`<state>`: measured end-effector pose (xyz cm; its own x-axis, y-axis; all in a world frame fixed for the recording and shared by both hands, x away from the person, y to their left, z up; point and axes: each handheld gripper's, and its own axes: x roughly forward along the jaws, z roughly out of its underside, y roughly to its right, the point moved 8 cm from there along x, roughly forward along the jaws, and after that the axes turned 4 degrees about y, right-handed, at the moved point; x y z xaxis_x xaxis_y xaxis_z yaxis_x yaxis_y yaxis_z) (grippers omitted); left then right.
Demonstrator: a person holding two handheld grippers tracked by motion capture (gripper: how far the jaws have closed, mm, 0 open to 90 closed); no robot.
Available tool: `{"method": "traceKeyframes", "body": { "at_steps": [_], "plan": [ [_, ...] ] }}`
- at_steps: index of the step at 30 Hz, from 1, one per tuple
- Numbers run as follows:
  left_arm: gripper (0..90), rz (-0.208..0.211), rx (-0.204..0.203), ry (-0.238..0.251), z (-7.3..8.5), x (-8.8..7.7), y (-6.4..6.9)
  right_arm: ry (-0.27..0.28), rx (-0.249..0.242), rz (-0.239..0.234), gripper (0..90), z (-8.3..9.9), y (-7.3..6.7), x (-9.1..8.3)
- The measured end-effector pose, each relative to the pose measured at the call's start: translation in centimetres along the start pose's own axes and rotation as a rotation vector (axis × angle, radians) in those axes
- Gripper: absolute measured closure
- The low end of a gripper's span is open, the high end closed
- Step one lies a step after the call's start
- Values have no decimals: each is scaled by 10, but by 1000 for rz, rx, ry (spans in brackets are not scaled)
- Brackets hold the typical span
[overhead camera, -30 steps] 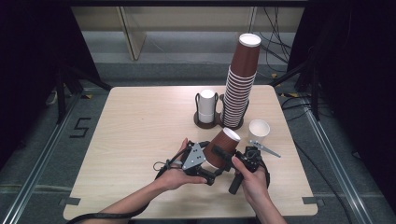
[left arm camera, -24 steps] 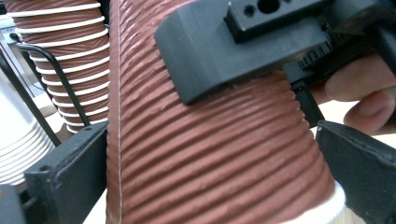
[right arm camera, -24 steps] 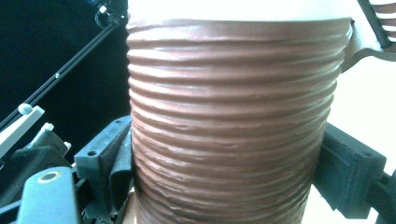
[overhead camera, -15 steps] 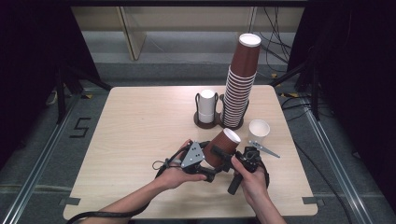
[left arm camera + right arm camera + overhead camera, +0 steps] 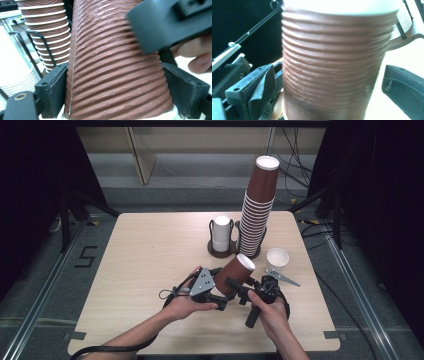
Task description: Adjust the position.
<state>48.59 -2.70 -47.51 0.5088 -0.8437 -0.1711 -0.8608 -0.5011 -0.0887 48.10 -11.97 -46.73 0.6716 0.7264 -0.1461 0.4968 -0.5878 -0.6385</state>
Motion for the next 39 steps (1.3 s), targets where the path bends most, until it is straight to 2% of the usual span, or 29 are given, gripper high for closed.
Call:
{"method": "traceKeyframes", "body": {
  "at_steps": [4,5,6,7,9,11,12,13,14,15,16,17,18,19,20,21,22,24,25,26,28,31,32,33,34,37,39],
  "plan": [
    [132,-12,52,-41,3,-9,-7,-16,-56,-13,5,-2,0,-9],
    [132,-16,69,-53,4,-11,-10,-31,-109,-24,5,-2,1,-14],
    [131,-19,86,-63,4,-14,-12,-51,-142,-19,5,-1,3,-17],
    [131,-15,103,-84,5,-16,-14,-51,-142,-19,5,-1,3,-17],
    [130,-11,136,-119,6,-21,-18,-88,-192,-26,8,1,6,-20],
    [130,-3,166,-146,8,-25,-20,-151,-270,-26,17,5,10,-25],
    [130,4,186,-167,8,-29,-22,-164,-312,-31,18,6,12,-25],
    [130,14,204,-189,10,-32,-22,-213,-354,-44,30,9,13,-27],
    [130,22,215,-202,10,-33,-22,-244,-410,-38,33,11,14,-29],
    [130,35,232,-227,12,-36,-22,-266,-442,-44,37,12,15,-29],
    [130,39,240,-240,13,-38,-22,-318,-498,-22,44,14,18,-32],
    [131,48,257,-260,14,-40,-22,-346,-542,-22,44,15,19,-32],
    [131,62,289,-298,15,-43,-22,-404,-623,-29,46,17,20,-32],
    [131,62,289,-298,15,-43,-22,-404,-623,-29,46,17,20,-32],
    [131,68,284,-307,16,-44,-20,-421,-654,-38,47,17,20,-32],
    [132,84,300,-330,17,-45,-20,-459,-711,-52,50,18,20,-32],
    [132,96,317,-352,19,-47,-18,-477,-730,-54,50,19,20,-31],
    [132,121,341,-381,21,-49,-16,-536,-798,-73,54,22,21,-30],
    [133,130,354,-392,22,-50,-13,-560,-813,-78,56,24,21,-30],
    [134,149,376,-415,24,-51,-11,-586,-805,-85,60,27,19,-30],
    [135,180,404,-439,28,-53,-5,-621,-858,-100,65,29,19,-28],
    [134,236,446,-491,32,-56,2,-674,-908,-115,71,33,18,-27],
    [134,246,452,-501,33,-57,4,-681,-950,-127,72,32,18,-25],
    [134,266,470,-522,35,-58,6,-704,-923,-106,75,35,16,-27],
    [134,278,482,-535,36,-59,7,-715,-967,-130,79,35,15,-25],
    [134,311,506,-570,38,-59,10,-749,-1011,-148,79,38,12,-23],
    [134,327,522,-585,38,-59,12,-763,-1060,-159,79,37,9,-20]
  ]
}}
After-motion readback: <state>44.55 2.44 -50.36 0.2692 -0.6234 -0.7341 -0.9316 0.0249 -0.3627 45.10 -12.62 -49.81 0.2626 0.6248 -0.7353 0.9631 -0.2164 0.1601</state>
